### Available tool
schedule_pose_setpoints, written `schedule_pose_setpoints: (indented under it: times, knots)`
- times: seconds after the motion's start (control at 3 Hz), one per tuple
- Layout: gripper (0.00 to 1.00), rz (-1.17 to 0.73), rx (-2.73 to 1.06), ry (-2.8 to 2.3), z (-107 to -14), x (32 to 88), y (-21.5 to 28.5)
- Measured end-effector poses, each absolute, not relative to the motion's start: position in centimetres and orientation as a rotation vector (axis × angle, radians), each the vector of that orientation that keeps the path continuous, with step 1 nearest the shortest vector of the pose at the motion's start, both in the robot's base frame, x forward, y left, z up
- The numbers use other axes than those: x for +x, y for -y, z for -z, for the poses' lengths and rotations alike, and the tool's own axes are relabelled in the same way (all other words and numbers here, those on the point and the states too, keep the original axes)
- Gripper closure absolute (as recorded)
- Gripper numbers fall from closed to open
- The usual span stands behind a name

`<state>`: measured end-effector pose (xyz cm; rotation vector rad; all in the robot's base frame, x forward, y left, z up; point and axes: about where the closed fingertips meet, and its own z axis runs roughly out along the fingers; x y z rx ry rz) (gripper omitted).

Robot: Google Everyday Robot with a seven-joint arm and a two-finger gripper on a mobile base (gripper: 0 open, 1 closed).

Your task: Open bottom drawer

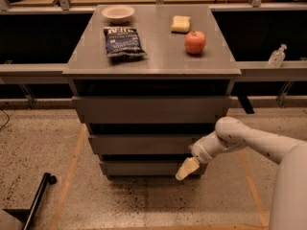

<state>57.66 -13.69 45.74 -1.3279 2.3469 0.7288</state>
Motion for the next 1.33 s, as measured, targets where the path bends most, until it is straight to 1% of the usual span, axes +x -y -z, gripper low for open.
schedule_pose_setpoints:
  times: [0.67, 1.0, 1.33]
  knots:
    - [0.00, -0.956, -1.124, -2.286, -37.1, 61.0, 14.8]
    - [0.00, -1.002, -1.069, -2.283, -34.5, 62.6, 15.1]
    - [0.00, -0.995, -1.063, -2.279, -34.5, 63.1, 15.3]
